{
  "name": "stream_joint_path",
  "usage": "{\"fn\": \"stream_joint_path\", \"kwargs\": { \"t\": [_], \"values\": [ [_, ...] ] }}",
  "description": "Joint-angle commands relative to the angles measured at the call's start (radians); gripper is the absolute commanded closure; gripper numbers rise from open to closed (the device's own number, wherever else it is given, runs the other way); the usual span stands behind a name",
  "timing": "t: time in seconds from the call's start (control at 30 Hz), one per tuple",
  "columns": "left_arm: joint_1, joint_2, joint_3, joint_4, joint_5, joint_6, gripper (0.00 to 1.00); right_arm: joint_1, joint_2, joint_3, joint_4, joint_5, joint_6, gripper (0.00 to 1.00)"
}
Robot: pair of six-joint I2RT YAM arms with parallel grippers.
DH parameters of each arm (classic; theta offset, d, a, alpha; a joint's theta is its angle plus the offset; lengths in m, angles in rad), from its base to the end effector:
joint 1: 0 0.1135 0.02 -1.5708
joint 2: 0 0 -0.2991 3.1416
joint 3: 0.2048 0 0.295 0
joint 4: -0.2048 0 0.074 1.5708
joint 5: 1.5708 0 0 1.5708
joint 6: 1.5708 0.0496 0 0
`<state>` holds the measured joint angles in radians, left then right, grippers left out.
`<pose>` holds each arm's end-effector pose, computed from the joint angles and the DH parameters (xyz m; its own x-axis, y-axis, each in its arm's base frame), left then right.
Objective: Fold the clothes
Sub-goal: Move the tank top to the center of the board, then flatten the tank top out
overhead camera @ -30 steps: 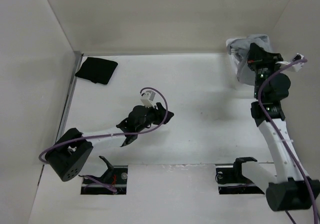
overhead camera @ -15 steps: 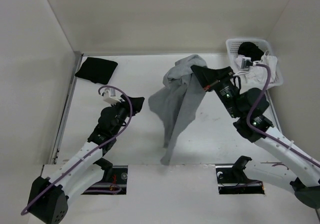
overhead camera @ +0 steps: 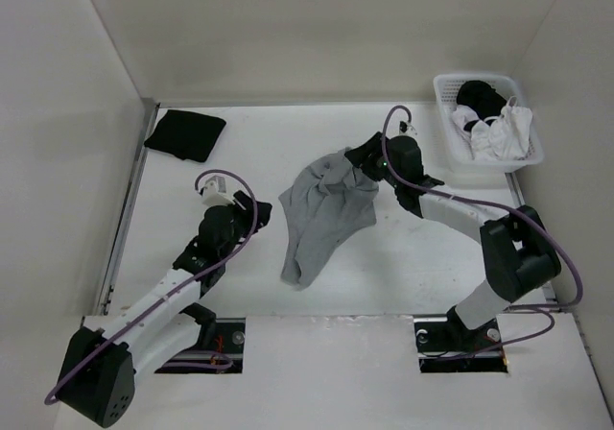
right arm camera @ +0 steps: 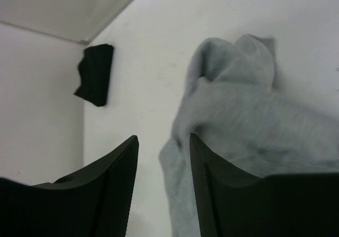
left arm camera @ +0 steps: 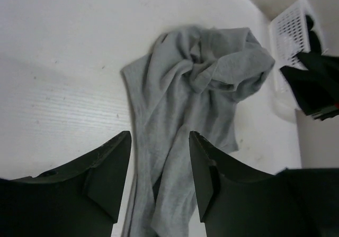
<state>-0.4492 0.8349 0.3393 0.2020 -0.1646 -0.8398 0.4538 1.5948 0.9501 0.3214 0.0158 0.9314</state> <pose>0.2013 -0.0880 0.2150 -0.3878 -0.6284 -0.6744 -0.0024 0.7323 -0.6810 0.3700 0.1796 0.2476 -0.5113 0.6433 -0.5698 -0.0244 0.6519 0.7579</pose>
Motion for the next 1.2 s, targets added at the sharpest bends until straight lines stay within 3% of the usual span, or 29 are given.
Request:
{"fn": "stream_joint_path", "kwargs": {
  "t": [0.0,0.03,0.07,0.17,0.2,0.23,0.3,0.37,0.43,0.63,1.03,1.17],
  "values": [
    [-0.065,0.075,0.007,-0.073,-0.050,0.034,0.55,0.001,-0.107,-0.013,0.024,0.064,-0.101,0.42],
    [-0.091,0.095,0.003,-0.099,-0.067,0.042,0.56,0.047,-0.151,-0.039,-0.029,0.093,-0.156,0.41],
    [-0.128,0.124,0.003,-0.140,-0.073,0.047,0.59,0.102,-0.186,-0.060,-0.107,0.110,-0.207,0.48],
    [-0.231,0.162,0.013,-0.258,-0.053,0.036,0.61,0.254,-0.246,-0.128,-0.269,0.142,-0.267,0.84],
    [-0.265,0.161,0.012,-0.295,-0.046,0.030,0.62,0.318,-0.272,-0.169,-0.313,0.154,-0.257,0.91],
    [-0.304,0.146,0.004,-0.335,-0.041,0.004,0.63,0.372,-0.292,-0.204,-0.343,0.167,-0.232,0.91],
    [-0.358,0.098,-0.022,-0.386,-0.039,-0.050,0.62,0.472,-0.326,-0.261,-0.364,0.180,-0.191,0.86],
    [-0.400,0.026,-0.037,-0.455,-0.029,-0.117,0.60,0.596,-0.373,-0.321,-0.386,0.220,-0.114,0.67],
    [-0.412,-0.009,-0.037,-0.496,-0.024,-0.142,0.58,0.669,-0.395,-0.350,-0.372,0.223,-0.056,0.56],
    [-0.424,-0.014,-0.065,-0.501,0.011,-0.186,0.57,0.766,-0.302,-0.387,-0.243,0.219,0.044,0.43],
    [-0.420,0.078,-0.123,-0.346,0.011,-0.217,0.60,0.748,-0.056,-0.390,0.042,0.211,0.081,0.39],
    [-0.411,0.119,-0.125,-0.300,0.014,-0.216,0.73,0.734,-0.021,-0.395,0.080,0.217,0.099,0.48]
  ]
}}
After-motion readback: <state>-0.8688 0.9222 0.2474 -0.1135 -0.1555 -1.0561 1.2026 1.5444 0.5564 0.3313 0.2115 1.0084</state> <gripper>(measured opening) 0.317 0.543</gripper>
